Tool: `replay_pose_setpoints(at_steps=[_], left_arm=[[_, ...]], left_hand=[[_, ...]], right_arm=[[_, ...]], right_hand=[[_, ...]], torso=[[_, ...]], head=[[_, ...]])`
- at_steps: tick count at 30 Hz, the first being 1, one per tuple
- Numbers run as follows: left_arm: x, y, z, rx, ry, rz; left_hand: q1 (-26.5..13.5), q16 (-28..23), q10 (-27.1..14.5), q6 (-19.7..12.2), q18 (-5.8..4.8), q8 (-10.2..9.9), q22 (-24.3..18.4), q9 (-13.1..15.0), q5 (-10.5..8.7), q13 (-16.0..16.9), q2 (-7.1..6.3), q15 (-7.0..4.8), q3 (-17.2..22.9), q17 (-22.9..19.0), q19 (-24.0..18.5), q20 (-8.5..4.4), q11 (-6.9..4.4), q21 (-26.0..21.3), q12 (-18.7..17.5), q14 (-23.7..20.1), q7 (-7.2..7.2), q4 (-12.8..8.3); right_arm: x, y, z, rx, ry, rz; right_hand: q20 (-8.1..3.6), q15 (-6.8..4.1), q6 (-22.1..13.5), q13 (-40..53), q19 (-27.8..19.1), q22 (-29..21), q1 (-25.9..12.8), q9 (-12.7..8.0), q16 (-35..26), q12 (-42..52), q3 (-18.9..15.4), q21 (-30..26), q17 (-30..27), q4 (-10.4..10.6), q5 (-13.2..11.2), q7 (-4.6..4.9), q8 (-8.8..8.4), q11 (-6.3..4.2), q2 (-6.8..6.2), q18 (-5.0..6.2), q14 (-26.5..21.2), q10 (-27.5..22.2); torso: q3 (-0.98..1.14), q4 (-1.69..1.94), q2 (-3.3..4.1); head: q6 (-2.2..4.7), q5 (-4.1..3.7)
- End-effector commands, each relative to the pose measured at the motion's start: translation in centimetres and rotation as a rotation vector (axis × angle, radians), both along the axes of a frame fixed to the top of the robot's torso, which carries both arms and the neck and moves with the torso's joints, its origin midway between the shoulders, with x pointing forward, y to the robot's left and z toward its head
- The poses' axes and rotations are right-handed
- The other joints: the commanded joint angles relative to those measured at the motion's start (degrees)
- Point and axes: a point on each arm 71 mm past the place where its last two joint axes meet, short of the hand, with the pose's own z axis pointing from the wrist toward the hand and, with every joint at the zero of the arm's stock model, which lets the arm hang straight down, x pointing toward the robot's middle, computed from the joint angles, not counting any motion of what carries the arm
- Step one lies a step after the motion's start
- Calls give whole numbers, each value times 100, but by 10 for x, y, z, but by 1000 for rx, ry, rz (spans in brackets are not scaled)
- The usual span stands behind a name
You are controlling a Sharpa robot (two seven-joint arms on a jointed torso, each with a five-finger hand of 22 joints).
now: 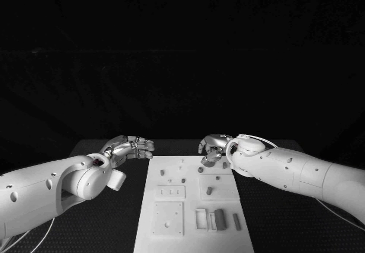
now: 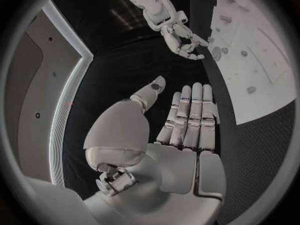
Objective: Assemble the parts on the task board
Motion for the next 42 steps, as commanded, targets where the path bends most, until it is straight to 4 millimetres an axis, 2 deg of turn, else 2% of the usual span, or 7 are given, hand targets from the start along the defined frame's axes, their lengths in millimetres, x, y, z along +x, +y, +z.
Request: replay_pose_setpoints(at_steps=[1, 7, 13, 17, 21, 38, 42], left_arm=[[1, -2, 0, -17, 5, -15], [3, -4, -1, -19, 10, -16], [2, -4, -1, -19, 9, -15], [2, -4, -1, -21, 8, -18], [2, -5, -1, -22, 9, -21], [4, -4, -2, -18, 11, -19], [4, -3, -2, -18, 12, -19]], left_hand=[[-54, -21, -22, -36, -90, -31, -8, -5, 24, -6, 0, 34, -33, 10, 4, -28, 15, -33, -31, 4, 92, 8], [-71, -29, -15, -34, -98, -36, -12, -7, 24, -5, 13, 35, -42, 16, 8, -34, 15, -41, -42, 5, 91, 10], [-77, -34, -11, -32, -102, -38, -14, -7, 24, -4, 16, 35, -46, 19, 9, -38, 15, -45, -47, 5, 90, 9], [-79, -37, -9, -31, -104, -39, -15, -7, 24, -3, 21, 35, -47, 21, 11, -41, 14, -47, -51, 5, 89, 9], [-82, -40, -8, -31, -107, -42, -16, -8, 24, -3, 26, 35, -49, 24, 13, -43, 15, -49, -56, 6, 89, 9], [-87, -50, -4, -34, -117, -52, -21, -11, 24, -2, 33, 34, -55, 33, 19, -53, 16, -59, -74, 9, 92, 4], [-91, -53, -3, -34, -120, -54, -23, -12, 24, -2, 34, 34, -59, 36, 21, -55, 16, -61, -78, 10, 93, 5]], right_arm=[[-2, 1, -6, -74, 29, 11], [-4, -4, -8, -84, 51, 12], [-5, -1, -11, -79, 29, 19], [-6, 1, -16, -78, 17, 16], [-7, -1, -17, -86, 20, 14], [-7, -5, -18, -91, 12, 7], [-5, -8, -18, -91, 5, -3]], right_hand=[[-85, 31, 61, 209, -48, 169, -35, 30, 288, 339, 72, 414, 164, -3, 22, 11, -35, 51, 53, 116, -16, -165], [-183, 24, 122, 293, -120, 160, -113, 92, 663, 685, 183, 1051, 304, -6, 19, 19, -74, 55, 47, 116, 40, -161], [-226, 22, 156, 283, -148, 153, -135, 129, 806, 802, 239, 1287, 343, -8, 19, 15, -89, 52, 40, 116, 57, -144], [-243, 15, 188, 271, -154, 150, -123, 146, 854, 833, 263, 1362, 353, -11, 19, 5, -83, 43, 36, 116, 67, -135], [-258, 5, 205, 258, -150, 148, -124, 158, 897, 862, 276, 1429, 361, -11, 17, -4, -85, 34, 30, 116, 81, -118], [-289, -9, 273, 226, -147, 141, -134, 189, 1000, 912, 310, 1555, 418, -9, 18, -22, -74, 18, 46, 116, 142, -88], [-294, -15, 288, 218, -145, 140, -144, 195, 1023, 920, 320, 1577, 442, -5, 18, -27, -72, 13, 72, 116, 167, -83]], torso=[[-16, 76, 141], [-39, 126, 249], [-32, 129, 325], [-26, 124, 368], [-15, 132, 396], [15, 141, 497], [14, 140, 512]], head=[[21, -31], [34, -78], [70, -83], [82, -23], [84, -48], [72, -37], [75, -43]])
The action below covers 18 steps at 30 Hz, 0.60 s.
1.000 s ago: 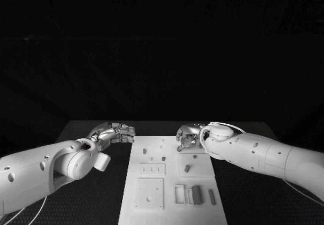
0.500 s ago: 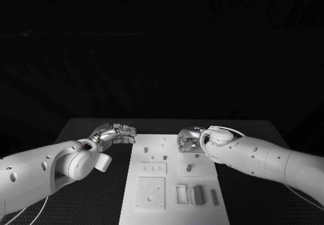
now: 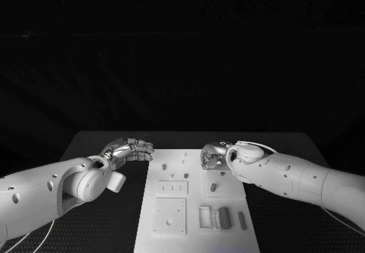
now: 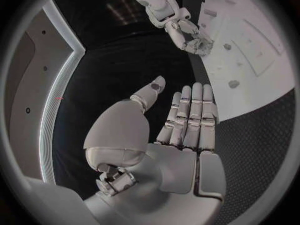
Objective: Assemble the parts on the task board
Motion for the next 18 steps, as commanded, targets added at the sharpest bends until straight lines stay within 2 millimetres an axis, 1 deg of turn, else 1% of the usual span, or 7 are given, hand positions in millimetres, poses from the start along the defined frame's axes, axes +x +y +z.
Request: replay_pose_setpoints(at_steps=[1, 7, 12, 18], left_arm=[[0, -2, 1, -13, 0, -17], [0, -3, 1, -14, 1, -22], [0, -2, 1, -12, 5, -23], [1, -1, 0, -10, 5, -22]], left_hand=[[-70, -31, -2, -34, -74, -26, -7, -7, 24, -3, 12, 34, -29, 8, 1, -35, 16, -40, -35, 10, 93, 6], [-72, -35, 0, -33, -78, -28, -8, -7, 24, -3, 13, 34, -32, 11, 3, -37, 17, -42, -39, 11, 93, 6], [-74, -37, 1, -33, -80, -30, -10, -8, 24, -2, 15, 34, -33, 13, 4, -39, 17, -45, -43, 12, 93, 6], [-75, -42, 2, -32, -85, -33, -12, -8, 24, -2, 27, 33, -33, 17, 8, -44, 17, -49, -52, 14, 98, 8]], right_arm=[[1, -3, -2, -16, -10, -4], [1, -3, -2, -21, -7, -2], [0, -4, -3, -21, -6, -3], [-1, -4, -3, -19, -7, 0]], right_hand=[[-44, -30, 61, -9, -13, 142, -37, -9, 50, 23, 49, 43, 23, -1, 19, 0, -7, -13, 30, 84, 99, 44], [-53, -37, 81, -18, -16, 141, -24, -1, 69, 33, 65, 68, 34, -10, 19, -7, -3, -20, 46, 84, 112, 52], [-59, -45, 125, -28, -26, 139, -16, 13, 77, 41, 74, 90, 29, -11, 18, -18, 13, -30, 45, 84, 107, 56], [-67, -72, 233, -40, -47, 136, 10, 50, 94, 56, 97, 127, 31, -14, 18, -51, 58, -60, 58, 84, 107, 63]], torso=[[4, 2, 28], [4, 10, 53], [9, 7, 71], [5, 9, 83]], head=[[6, -8], [16, -21], [48, -5], [46, -14]])
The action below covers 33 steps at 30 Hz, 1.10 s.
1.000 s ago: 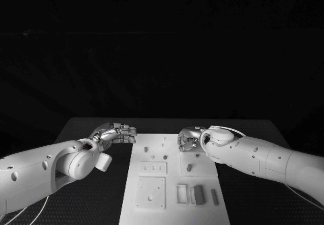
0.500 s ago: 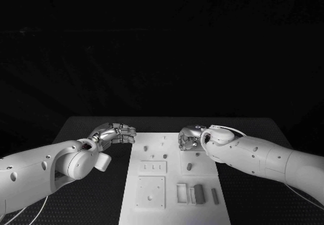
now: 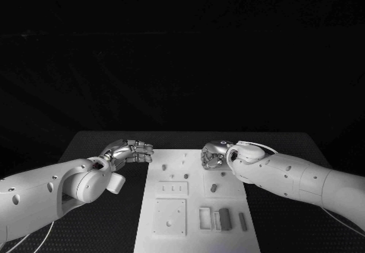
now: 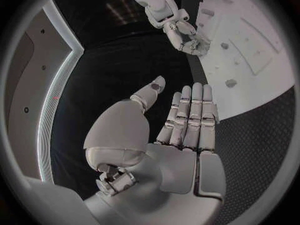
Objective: Assemble the parts on the task board
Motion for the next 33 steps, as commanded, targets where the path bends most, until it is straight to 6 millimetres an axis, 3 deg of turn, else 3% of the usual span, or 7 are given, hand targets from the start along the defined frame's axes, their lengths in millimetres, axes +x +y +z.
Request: replay_pose_setpoints(at_steps=[1, 11, 17, 33], left_arm=[[0, -2, 1, -12, 1, -20], [0, -2, 1, -12, 0, -19], [0, -1, 1, -11, -2, -14], [0, -1, 1, -4, -7, -5]], left_hand=[[-54, -20, 2, -32, -82, -34, -6, -9, 24, -2, 5, 33, -33, 7, 8, -44, 18, -26, -31, 14, 98, 8], [-64, -25, 3, -34, -88, -39, -9, -11, 24, -2, 4, 33, -41, 12, 12, -49, 20, -31, -41, 16, 101, 9], [-69, -28, 6, -33, -91, -41, -10, -11, 24, -1, 6, 33, -44, 15, 15, -51, 20, -33, -45, 18, 102, 10], [-97, -36, 22, -21, -102, -46, -14, -11, 24, 4, 23, 27, -54, 31, 33, -65, 18, -41, -63, 34, 108, 15]], right_arm=[[-3, -1, -8, -30, 24, 5], [-3, -2, -5, -29, -31, 2], [-7, 4, 0, -14, -102, 21], [-13, 21, 12, 19, -243, 39]], right_hand=[[-34, -60, 68, -5, -16, 136, 26, 23, 27, 39, 52, 37, 5, 2, 18, 4, 28, -26, 50, 84, 59, 28], [-41, -169, 421, 0, -55, 129, 40, 164, 61, 84, 95, 109, 8, 0, 17, -125, 195, -148, 208, 84, 64, 74], [-44, -216, 520, 4, -64, 126, -34, 233, 81, 103, 94, 145, 14, 1, 15, -173, 236, -196, 343, 84, 78, 92], [-80, -266, 606, 19, -57, 126, 33, 314, 121, 135, 118, 201, 49, -10, 17, -220, 266, -244, 354, 84, 148, 140]], torso=[[-3, 1, 14], [2, 8, 35], [9, 2, 44], [10, 9, 64]], head=[[-2, -7], [0, -18], [44, -3], [115, -21]])
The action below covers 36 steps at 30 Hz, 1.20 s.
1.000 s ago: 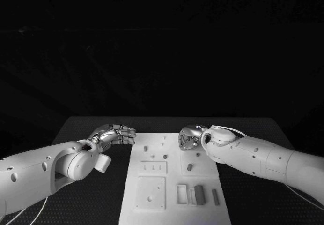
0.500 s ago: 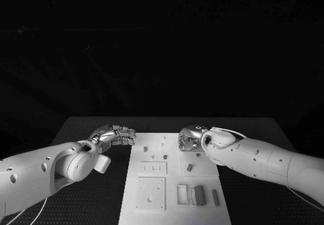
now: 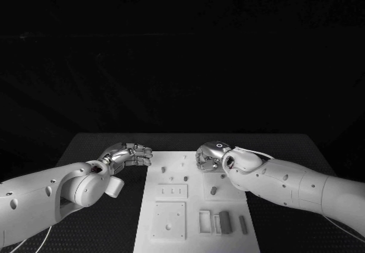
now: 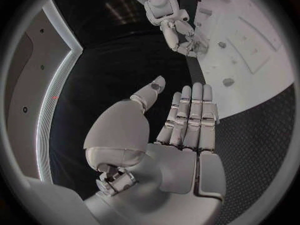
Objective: Assemble the parts on the task board
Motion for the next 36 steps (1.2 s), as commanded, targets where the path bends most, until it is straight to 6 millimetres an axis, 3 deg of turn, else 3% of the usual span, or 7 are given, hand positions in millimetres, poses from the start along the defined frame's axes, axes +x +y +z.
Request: replay_pose_setpoints(at_steps=[1, 20, 26, 33, 36], left_arm=[[0, -2, 2, -6, -9, -5], [1, -8, 1, -8, -9, -17], [2, -10, 1, -11, -10, -24], [0, -10, 2, -14, -11, -27], [0, -11, 3, -14, -11, -29]], left_hand=[[-71, -37, 22, -21, -60, -24, -9, -6, 24, 3, -3, 6, -40, 6, 13, -44, 18, -29, -24, 13, 107, 0], [-74, -44, 27, -19, -65, -28, -12, -7, 24, 5, -4, 4, -42, 13, 17, -50, 17, -34, -34, 16, 107, -4], [-74, -47, 28, -19, -67, -30, -13, -7, 24, 6, -4, 4, -43, 15, 18, -52, 17, -37, -37, 16, 107, -5], [-75, -58, 33, -18, -75, -34, -16, -8, 24, 7, -20, 6, -51, 19, 15, -54, 17, -46, -47, 11, 105, -9], [-76, -60, 34, -17, -76, -34, -17, -8, 24, 8, -20, 6, -51, 20, 15, -55, 17, -47, -49, 11, 104, -9]], right_arm=[[-2, 5, 6, 5, -80, 2], [4, 41, 12, 20, -132, 15], [7, 48, 12, 17, -147, 16], [11, 52, 16, 22, -171, 1], [12, 54, 16, 16, -166, 3]], right_hand=[[-44, -123, 120, 8, -17, 127, 50, 65, 33, 28, 29, 24, 6, -2, 16, -5, 36, -39, -2, 82, 110, 25], [-58, -127, 103, -15, -4, 124, 64, 82, 38, 19, 28, 51, -2, 1, 16, -4, 11, -39, -42, 82, 132, 39], [-62, -126, 94, -32, 3, 123, 64, 86, 44, 10, 27, 60, 6, 2, 16, -2, 0, -37, -56, 82, 151, 39], [-66, -125, 90, -37, 8, 122, 68, 88, 45, 8, 30, 66, 5, 1, 17, -1, -7, -36, -63, 82, 158, 44], [-69, -125, 85, -48, 12, 122, 71, 90, 46, 2, 31, 71, 2, 1, 17, 0, -13, -35, -70, 82, 162, 43]], torso=[[1, -1, 7], [-3, 14, 26], [-11, 32, 26], [-3, 15, 46], [-5, 26, 51]], head=[[20, 7], [146, 7], [153, -2], [177, -17], [182, -8]])
